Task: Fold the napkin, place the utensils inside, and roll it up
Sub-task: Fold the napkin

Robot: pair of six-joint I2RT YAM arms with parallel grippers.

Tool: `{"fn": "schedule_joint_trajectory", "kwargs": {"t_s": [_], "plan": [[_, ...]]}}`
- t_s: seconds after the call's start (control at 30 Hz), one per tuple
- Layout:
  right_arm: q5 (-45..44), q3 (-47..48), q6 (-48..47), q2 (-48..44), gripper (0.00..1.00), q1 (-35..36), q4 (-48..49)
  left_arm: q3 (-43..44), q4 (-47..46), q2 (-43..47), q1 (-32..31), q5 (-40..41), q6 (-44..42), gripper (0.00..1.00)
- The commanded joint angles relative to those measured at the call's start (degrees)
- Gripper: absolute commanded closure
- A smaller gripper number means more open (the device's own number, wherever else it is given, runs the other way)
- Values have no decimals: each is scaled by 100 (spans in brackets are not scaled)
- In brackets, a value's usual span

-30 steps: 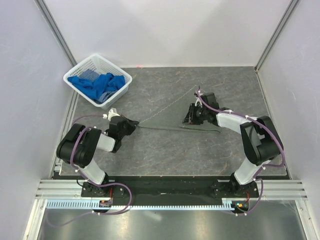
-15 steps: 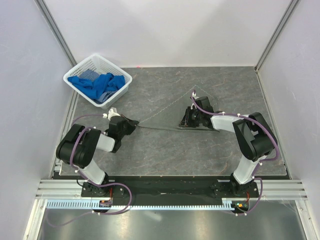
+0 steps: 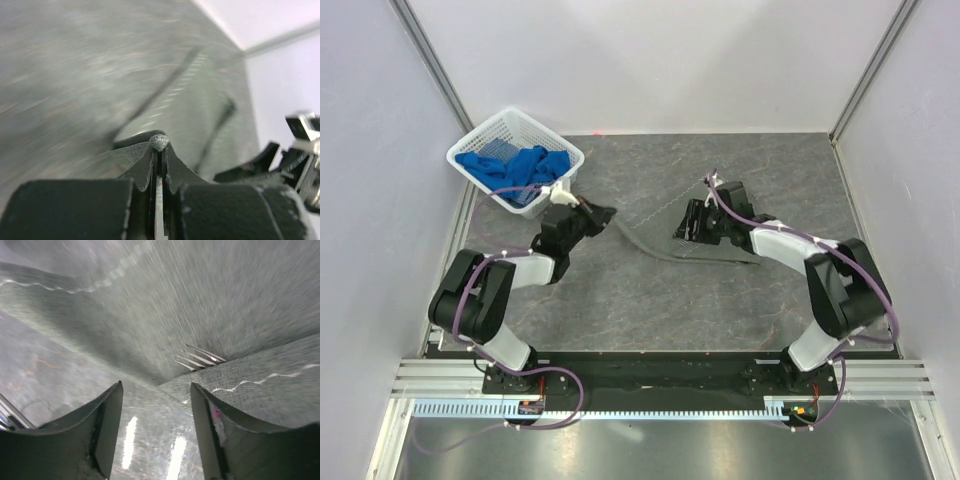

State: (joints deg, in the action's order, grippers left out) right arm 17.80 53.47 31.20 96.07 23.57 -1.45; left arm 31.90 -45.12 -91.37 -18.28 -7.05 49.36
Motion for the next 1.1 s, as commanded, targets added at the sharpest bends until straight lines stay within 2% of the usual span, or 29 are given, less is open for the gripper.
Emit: {"fn": "schedule_joint_trajectory", "kwargs": {"t_s": [0.0,0.3,0.43,0.67,1.07], "plan": [[-452,427,-246,-913,33,-265,-433,966,-199,-266,-421,-665,-770,98],[-1217,-55,-281,-2126,29,-951,-575,2926,-163,-1662,-1563,-1729,-1166,98],[-1305,-232,-272,-2470,28,-1021,-593,3708,-84,-2339,-2107,-2133,-1333,98],[-1174,-399,-185,-2725,27,-1083,-576,4991,460,-3316,-2636,-2643,-1763,98],[-981,-522,-62,-2875,26,-1092,-487,5757,1057,-4151,-3023,-2934,-2176,98]]}}
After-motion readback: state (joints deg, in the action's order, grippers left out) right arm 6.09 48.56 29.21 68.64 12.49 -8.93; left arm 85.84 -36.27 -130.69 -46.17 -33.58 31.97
